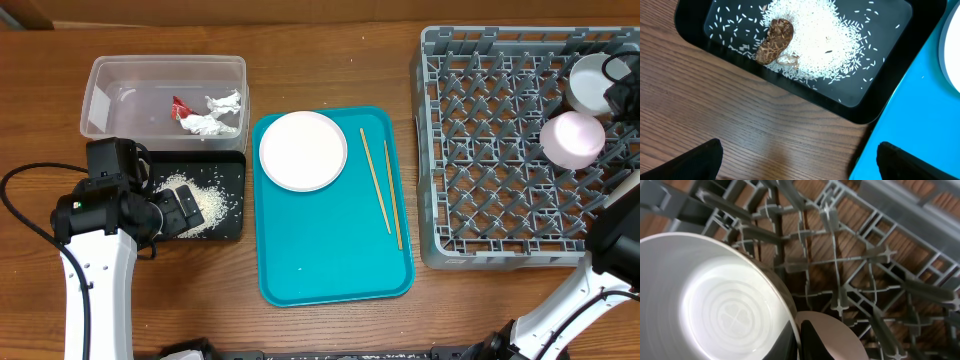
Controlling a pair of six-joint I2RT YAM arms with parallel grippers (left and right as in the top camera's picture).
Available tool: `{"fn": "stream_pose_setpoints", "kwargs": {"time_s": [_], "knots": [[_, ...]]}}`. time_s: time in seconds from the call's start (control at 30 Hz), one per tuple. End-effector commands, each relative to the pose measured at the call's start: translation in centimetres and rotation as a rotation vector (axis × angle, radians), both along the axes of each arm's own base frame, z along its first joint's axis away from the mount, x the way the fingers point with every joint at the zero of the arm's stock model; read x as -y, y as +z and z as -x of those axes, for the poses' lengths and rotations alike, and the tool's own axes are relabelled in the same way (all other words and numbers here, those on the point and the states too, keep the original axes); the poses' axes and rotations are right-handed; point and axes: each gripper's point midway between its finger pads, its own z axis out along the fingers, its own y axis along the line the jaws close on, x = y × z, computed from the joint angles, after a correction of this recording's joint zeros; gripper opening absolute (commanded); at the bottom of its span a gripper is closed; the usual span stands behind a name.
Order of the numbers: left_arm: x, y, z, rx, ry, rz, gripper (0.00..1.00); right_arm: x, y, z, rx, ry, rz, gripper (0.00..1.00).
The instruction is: Sort waste into correct bins and load items into the dishwasher
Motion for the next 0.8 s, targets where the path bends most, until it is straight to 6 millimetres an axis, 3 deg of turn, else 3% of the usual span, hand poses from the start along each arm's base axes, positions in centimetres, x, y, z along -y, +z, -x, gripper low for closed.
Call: {"fn": "stream_pose_setpoints", "kwargs": {"time_s": [0.0,0.13,0.23,0.33,0.43,0.53,0.77], "knots": [[-0.2,0.1,0.0,0.001,-0.004,-0.006,1.00,0.3,6.2,-0.2,0.106,0.003,0.083,0.04],[-0.2,0.1,0.0,0.000,-0.005,-0.006,1.00,-0.8,8.4,-0.9,0.116,0.150,0.191,0.04],[-0.2,0.1,0.0,0.001,-0.005,-0.006,1.00,-0.7,10.0,-0.7,-0.005,0.200,0.425,0.04],[-0.2,0.1,0.0,0.001,-0.004,-0.006,1.00,-0.2,11.0,0.0,-0.110,0.137,0.580,0.04],[-0.2,0.1,0.0,0.001,-0.004,-0.006,1.00,0.5,12.6,1.6,-0.184,-0.061,0.719,0.04],[-0.2,0.1,0.0,0.001,-0.004,-0.006,1.00,-0.1,14.0,2.4,-0.213,-0.184,0.837,0.04],[-0.2,0.1,0.0,0.001,-0.004,-0.006,1.00,-2.2,12.2,1.4,-0.243,-0.166,0.896,0.04]]}}
